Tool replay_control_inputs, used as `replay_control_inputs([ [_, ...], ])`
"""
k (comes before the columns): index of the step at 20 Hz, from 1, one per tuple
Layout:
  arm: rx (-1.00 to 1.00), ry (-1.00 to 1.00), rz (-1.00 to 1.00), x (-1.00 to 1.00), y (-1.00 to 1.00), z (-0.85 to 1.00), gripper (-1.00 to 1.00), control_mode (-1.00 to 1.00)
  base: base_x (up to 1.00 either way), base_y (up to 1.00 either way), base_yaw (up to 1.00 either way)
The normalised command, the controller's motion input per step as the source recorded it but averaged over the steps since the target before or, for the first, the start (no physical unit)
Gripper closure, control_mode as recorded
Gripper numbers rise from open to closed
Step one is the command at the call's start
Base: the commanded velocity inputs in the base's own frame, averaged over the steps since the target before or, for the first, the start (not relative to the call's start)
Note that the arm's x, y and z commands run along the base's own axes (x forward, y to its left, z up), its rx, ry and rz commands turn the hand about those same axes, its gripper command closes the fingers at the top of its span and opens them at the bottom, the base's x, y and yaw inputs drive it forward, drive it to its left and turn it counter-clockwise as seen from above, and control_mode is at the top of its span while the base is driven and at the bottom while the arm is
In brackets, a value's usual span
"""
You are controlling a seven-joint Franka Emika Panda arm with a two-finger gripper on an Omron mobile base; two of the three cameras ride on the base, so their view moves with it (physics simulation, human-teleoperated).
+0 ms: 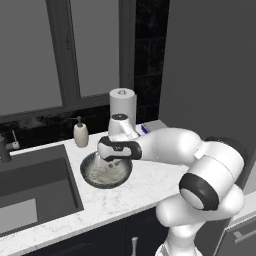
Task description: Grab a lemon wedge from the fridge and one ice cube from the ice bowl, and put them in the glass of lemonade.
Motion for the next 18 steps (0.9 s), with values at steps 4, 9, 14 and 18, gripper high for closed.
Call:
replay_control_inputs([
  [4,0.04,-0.01,0.0,0.0,-0.39,0.0,1.0,-1.0,0.0,0.0,0.0],
  [9,0.02,-0.01,0.0,0.0,-0.2,0.02,1.0,-1.0,0.0,0.0,0.0],
  [14,0.01,-0.04,0.0,-0.02,-0.02,0.17,1.0,-1.0,0.0,0.0,0.0],
  [18,-0.01,0.01,0.0,0.0,0.0,0.74,1.0,-1.0,0.0,0.0,0.0],
])
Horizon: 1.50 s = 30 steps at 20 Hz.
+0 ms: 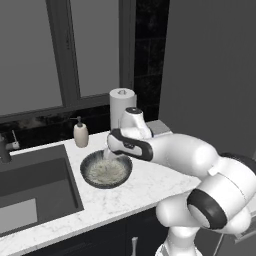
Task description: Grab a lemon wedge from the fridge and one ice cube from the ice bowl, and put them in the glass of lemonade.
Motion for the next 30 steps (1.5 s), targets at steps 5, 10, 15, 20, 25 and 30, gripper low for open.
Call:
replay_control_inputs([
  [5,-0.02,0.0,-0.02,-0.08,-0.28,0.52,1.0,-1.0,0.0,0.0,0.0],
  [10,-0.05,0.0,-0.13,-0.03,-0.75,0.08,1.0,-1.0,0.0,0.0,0.0],
  [15,-0.03,0.0,-0.2,-0.07,-0.94,0.06,1.0,-1.0,0.0,0.0,0.0],
  [20,0.0,0.0,-0.2,-0.01,-1.0,0.1,1.0,-1.0,0.0,0.0,0.0],
  [25,0.0,0.0,-0.16,0.01,-0.91,0.2,1.0,-1.0,0.0,0.0,0.0],
  [30,0.0,0.0,-0.11,0.14,-0.74,0.03,1.0,-1.0,0.0,0.0,0.0],
])
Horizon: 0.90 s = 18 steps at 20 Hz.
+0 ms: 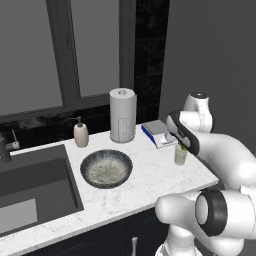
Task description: Grab a lemon wedge from the fridge and one ice cube from the ice bowl, and put them in the glass of lemonade.
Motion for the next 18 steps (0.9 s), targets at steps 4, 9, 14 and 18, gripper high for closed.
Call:
replay_control_inputs([
  [4,0.0,0.0,-0.04,0.28,-0.16,0.0,1.0,-1.0,0.0,0.0,0.0],
  [9,0.0,0.0,0.0,0.13,-0.05,0.0,1.0,-1.0,0.0,0.0,0.0],
  [14,0.0,0.0,0.0,0.12,-0.13,-0.03,1.0,-1.0,0.0,0.0,0.0],
  [18,0.0,0.0,0.0,0.25,-0.23,-0.12,1.0,-1.0,0.0,0.0,0.0],
])
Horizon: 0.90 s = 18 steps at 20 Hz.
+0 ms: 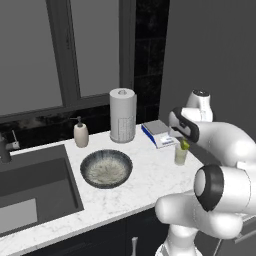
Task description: Grab a lemon wedge from the fridge and one ice cube from the ice bowl, and put them in the glass of lemonade.
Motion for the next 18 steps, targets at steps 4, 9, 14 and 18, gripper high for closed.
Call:
replay_control_inputs([
  [4,0.0,0.01,0.0,0.15,-0.23,-0.12,1.0,-1.0,0.0,0.0,0.0],
  [9,0.0,0.0,0.0,0.02,-0.09,-0.05,1.0,-1.0,0.0,0.0,0.0],
  [14,0.0,0.0,0.0,0.0,0.09,0.0,1.0,-1.0,0.0,0.0,0.0],
  [18,0.0,0.0,0.0,0.0,0.15,0.0,1.0,-1.0,0.0,0.0,0.0],
])
